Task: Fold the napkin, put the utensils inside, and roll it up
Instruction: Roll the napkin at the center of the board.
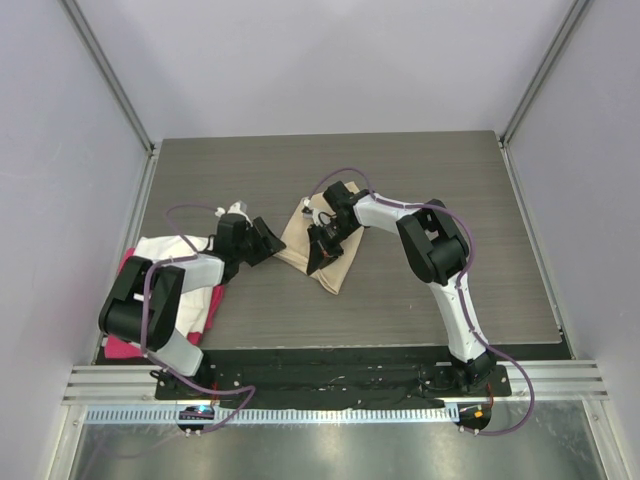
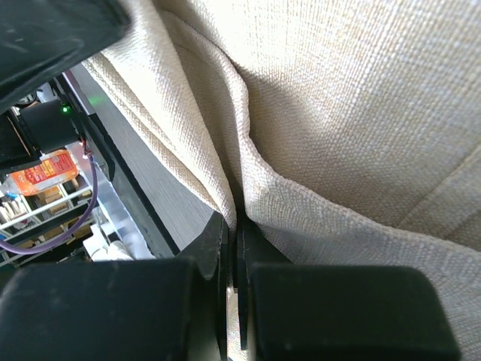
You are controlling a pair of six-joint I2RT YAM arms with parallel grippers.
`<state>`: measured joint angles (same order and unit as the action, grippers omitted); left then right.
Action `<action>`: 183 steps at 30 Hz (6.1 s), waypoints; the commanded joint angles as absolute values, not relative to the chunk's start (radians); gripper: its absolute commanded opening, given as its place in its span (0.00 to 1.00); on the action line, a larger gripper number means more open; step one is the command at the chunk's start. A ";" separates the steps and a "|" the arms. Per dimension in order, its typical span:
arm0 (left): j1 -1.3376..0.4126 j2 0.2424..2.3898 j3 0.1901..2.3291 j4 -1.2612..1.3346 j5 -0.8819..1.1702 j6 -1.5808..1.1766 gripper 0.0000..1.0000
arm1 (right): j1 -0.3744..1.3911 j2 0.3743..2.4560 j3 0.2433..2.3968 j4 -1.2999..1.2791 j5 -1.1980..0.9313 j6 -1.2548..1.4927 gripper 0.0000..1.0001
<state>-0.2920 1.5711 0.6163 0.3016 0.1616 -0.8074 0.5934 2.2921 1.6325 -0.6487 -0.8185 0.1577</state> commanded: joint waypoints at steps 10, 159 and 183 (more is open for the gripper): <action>-0.279 1.620 0.722 0.138 0.186 -0.796 0.28 | 0.591 2.330 1.598 -0.690 -0.641 0.130 0.01; -0.196 1.525 0.601 0.098 0.356 -0.670 0.00 | 0.650 1.952 1.560 -0.549 -0.505 0.028 0.70; -0.198 1.519 0.680 -0.055 0.362 -0.680 0.00 | 1.123 1.627 0.974 -0.097 0.534 -0.212 0.75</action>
